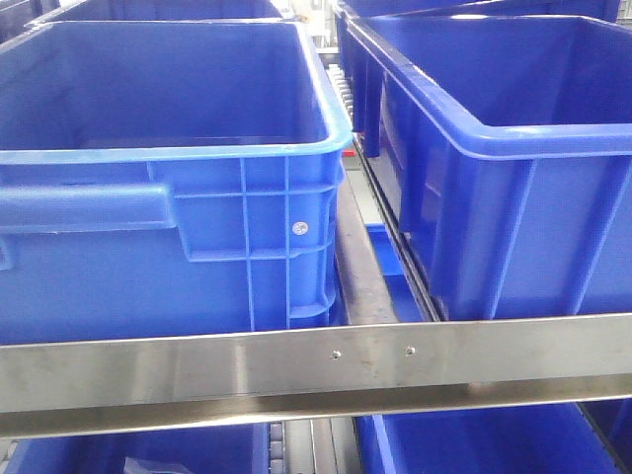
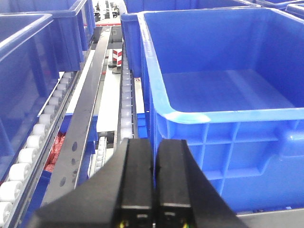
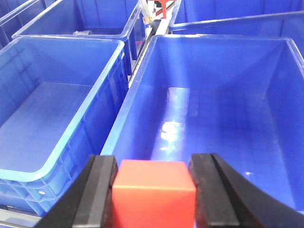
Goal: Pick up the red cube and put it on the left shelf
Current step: 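Move the right gripper with the red cube over an empty blue bin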
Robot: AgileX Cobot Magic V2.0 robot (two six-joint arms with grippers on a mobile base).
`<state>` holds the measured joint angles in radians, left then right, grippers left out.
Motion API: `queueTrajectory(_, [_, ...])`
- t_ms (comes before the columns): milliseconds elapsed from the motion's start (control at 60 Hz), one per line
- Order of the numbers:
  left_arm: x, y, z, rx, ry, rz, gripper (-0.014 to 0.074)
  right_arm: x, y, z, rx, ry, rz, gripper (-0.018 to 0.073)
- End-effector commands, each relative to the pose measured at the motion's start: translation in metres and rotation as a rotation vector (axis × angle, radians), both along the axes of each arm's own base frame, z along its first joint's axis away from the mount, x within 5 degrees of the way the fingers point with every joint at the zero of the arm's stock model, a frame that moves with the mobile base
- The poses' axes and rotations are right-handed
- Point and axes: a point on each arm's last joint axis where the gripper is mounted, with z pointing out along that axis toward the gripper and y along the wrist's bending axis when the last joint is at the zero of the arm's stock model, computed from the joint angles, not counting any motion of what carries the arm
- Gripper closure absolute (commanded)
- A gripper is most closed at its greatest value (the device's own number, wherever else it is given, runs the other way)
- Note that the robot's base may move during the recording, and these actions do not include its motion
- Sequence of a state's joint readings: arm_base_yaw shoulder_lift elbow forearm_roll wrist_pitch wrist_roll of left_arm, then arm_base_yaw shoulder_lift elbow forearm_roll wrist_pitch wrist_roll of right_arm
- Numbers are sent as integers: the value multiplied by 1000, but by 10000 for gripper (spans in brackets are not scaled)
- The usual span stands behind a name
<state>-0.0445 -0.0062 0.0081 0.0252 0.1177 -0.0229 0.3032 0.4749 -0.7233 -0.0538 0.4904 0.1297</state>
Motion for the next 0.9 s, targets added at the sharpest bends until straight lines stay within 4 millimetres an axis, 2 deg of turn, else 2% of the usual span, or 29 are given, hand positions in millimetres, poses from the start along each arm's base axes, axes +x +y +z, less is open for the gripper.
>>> queueTrajectory(0, [0, 0, 0, -6, -73, -2, 495, 1, 0, 16, 21, -104, -3, 503])
queueTrajectory(884, [0, 0, 0, -6, -73, -2, 495, 1, 0, 16, 21, -104, -3, 503])
